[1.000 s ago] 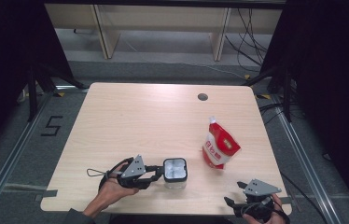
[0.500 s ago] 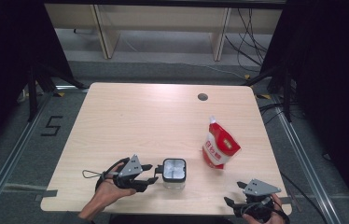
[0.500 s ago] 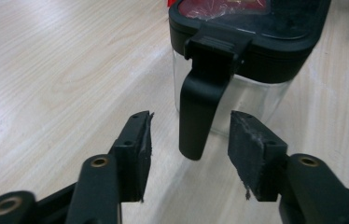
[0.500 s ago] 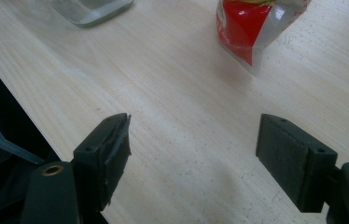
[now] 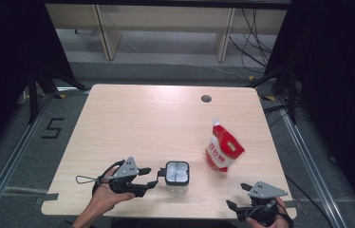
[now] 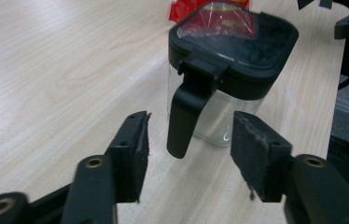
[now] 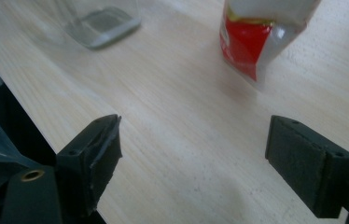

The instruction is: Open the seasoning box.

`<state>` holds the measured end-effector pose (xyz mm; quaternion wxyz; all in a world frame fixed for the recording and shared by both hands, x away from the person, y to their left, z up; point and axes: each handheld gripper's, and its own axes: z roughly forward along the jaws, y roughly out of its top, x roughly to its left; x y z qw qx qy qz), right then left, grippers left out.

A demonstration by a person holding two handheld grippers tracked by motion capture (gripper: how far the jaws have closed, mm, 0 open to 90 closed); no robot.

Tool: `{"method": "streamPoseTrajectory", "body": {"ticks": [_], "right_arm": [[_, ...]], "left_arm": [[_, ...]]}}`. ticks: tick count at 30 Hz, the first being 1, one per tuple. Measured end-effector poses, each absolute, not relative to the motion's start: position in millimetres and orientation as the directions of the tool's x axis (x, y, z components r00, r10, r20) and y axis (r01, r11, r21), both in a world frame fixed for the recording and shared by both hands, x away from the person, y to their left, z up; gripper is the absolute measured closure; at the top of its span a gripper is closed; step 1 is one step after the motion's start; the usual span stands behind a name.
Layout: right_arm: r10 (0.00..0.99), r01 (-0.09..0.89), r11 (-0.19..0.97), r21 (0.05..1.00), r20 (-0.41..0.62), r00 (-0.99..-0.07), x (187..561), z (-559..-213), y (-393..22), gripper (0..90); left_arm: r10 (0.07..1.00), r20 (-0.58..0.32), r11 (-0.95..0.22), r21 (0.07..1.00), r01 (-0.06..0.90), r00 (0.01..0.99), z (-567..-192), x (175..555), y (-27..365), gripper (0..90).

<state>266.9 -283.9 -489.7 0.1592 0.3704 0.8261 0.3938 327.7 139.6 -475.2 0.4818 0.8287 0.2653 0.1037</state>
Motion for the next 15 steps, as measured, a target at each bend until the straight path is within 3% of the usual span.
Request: {"method": "streamPoseTrajectory", "body": {"ticks": [6,9,15], "right_arm": [[0.7,0.413,0.413,0.811,0.007,-0.714,266,-485,-278,17.8],[0.684,0.399,0.418,0.816,0.006,-0.729,268,-484,-274,23.9],[0.672,0.391,0.423,0.817,0.006,-0.741,273,-483,-266,33.2]], "left_arm": [[0.561,-0.105,-0.32,0.887,0.332,0.821,-463,326,146,67.9],[0.547,-0.086,-0.321,0.897,0.304,0.832,-457,327,144,76.3],[0.556,-0.091,-0.304,0.903,0.304,0.826,-451,330,129,84.3]]}}
